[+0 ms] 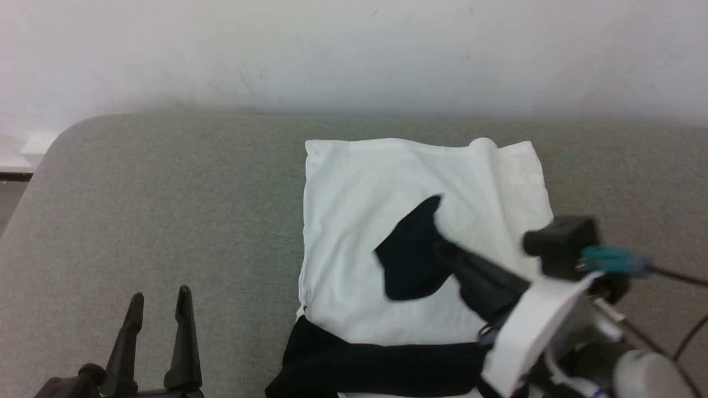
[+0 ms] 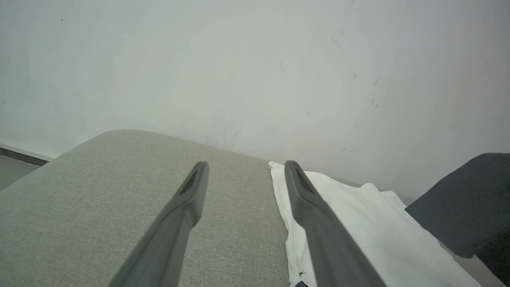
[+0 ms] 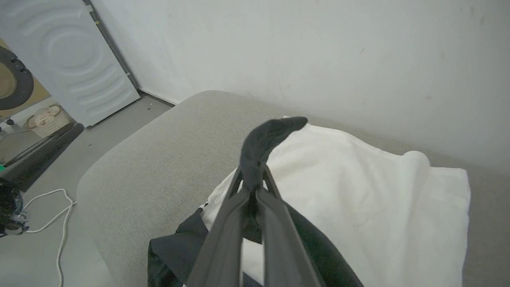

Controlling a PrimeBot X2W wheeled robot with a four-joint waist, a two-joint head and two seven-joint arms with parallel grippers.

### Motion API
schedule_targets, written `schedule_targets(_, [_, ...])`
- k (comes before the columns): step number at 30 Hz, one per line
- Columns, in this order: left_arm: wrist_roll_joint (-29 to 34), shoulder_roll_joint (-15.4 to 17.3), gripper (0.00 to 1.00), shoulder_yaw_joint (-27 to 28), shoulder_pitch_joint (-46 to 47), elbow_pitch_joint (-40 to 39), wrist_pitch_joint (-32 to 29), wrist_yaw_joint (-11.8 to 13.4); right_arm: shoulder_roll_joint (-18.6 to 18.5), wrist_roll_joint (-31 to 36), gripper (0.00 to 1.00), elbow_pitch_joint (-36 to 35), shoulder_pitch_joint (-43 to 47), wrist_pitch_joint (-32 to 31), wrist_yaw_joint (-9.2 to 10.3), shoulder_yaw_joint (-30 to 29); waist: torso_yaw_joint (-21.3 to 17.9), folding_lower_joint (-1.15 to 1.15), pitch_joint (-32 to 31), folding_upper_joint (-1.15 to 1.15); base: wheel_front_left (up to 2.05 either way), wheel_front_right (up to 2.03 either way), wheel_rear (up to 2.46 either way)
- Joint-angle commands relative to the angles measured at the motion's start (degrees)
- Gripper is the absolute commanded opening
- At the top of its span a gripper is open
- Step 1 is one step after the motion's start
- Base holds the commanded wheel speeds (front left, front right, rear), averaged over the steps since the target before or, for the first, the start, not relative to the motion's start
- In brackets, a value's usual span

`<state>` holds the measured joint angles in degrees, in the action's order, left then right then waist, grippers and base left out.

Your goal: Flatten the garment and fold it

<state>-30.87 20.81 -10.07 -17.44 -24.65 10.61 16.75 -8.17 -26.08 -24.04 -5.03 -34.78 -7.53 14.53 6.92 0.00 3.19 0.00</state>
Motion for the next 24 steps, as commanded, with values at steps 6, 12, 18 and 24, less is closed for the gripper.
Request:
schedule_targets(6, [-0.43,-0.64,1.0,-0.5,1.22,0.62,0.56,-0.05,-0.85,3.65,0.0,9.44,-0.77,4.96,0.04,11.62,1.77,0.0,1.59,0.0,0.0,0.0,0.0])
schedule_targets(12, [-0.78,-1.32,1.0,-1.12,2.12,1.67,1.02,-0.53,-1.65,12.61,0.0,23.63,-3.03,13.1,0.04,21.66,3.61,0.0,2.59,0.0,0.0,0.0,0.0])
schedule_targets(18, [-0.96,-1.59,1.0,-1.77,2.62,2.85,1.16,-0.96,2.24,16.07,0.0,38.77,-5.31,17.61,0.04,26.34,5.0,0.0,2.37,0.0,0.0,0.0,0.0])
schedule_targets(24, [-0.98,-1.68,1.0,-2.36,2.88,3.46,0.87,-0.98,4.51,15.34,0.57,46.88,-8.12,20.1,0.04,27.77,5.56,0.0,1.42,0.0,0.0,0.0,0.0])
